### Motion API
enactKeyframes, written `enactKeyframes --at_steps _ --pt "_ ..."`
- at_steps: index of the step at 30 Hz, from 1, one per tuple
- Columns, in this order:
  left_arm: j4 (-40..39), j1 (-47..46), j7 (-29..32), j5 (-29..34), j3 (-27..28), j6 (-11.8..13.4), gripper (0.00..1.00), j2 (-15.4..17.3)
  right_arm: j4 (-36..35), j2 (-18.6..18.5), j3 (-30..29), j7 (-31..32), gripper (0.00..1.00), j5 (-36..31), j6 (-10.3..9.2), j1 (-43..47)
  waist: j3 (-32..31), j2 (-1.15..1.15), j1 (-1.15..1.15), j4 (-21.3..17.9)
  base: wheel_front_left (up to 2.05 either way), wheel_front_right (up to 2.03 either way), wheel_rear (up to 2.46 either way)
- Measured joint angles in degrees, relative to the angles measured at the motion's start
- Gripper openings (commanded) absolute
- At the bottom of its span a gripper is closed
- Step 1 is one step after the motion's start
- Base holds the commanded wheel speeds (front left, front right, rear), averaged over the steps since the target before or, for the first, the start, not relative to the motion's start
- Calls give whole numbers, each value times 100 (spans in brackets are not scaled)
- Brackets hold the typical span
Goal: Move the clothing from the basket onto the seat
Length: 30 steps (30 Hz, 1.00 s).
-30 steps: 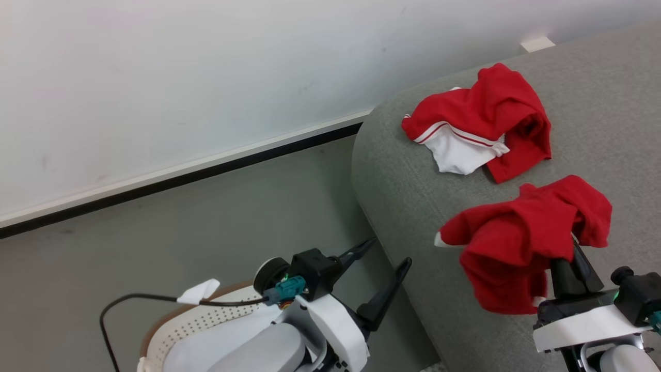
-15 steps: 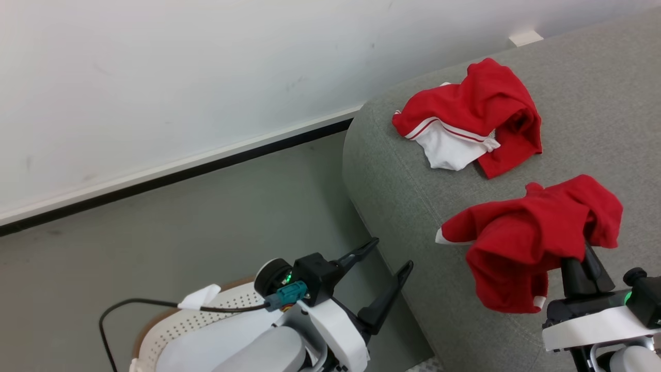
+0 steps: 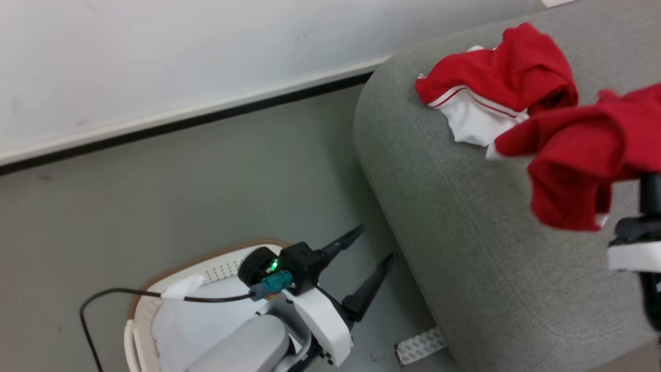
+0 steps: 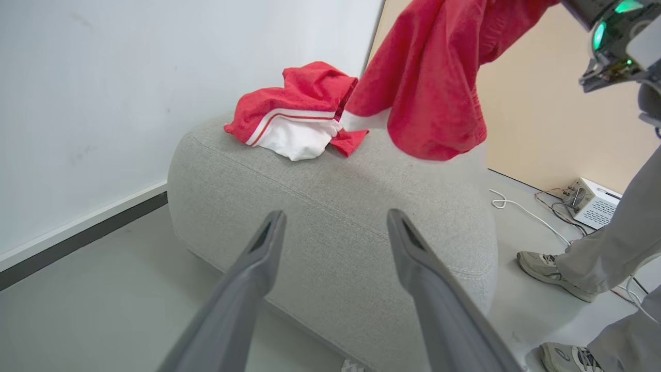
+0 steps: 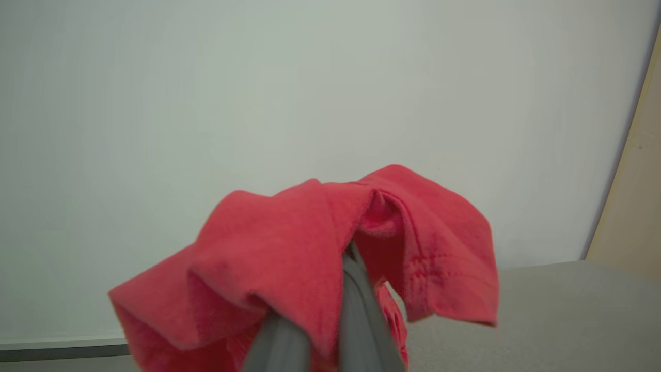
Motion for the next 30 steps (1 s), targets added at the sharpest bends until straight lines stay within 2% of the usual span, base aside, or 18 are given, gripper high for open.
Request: enactKeyframes --at_steps 5,12,19,26,30 --pt "-119 -107 99 38 58 24 100 222 -10 -409 -266 114 0 62 0 -526 419 0 0 132 0 0 0" --pt "-381 -354 210 80 163 81 100 461 565 -1047 -656 381 0 154 0 -1344 1079 0 1 387 0 0 0" --pt "-515 -513 246 101 220 104 100 566 1744 -1672 -861 880 0 -165 0 -2132 1661 0 0 749 0 0 0" --pt "-556 -628 246 109 245 121 100 617 3080 -2078 -519 1649 0 -463 0 -2658 2080 0 0 1089 0 0 0" --pt "-558 -667 244 110 253 134 100 636 3671 -2142 -244 2301 0 -425 0 -2831 2249 0 0 1201 0 0 0"
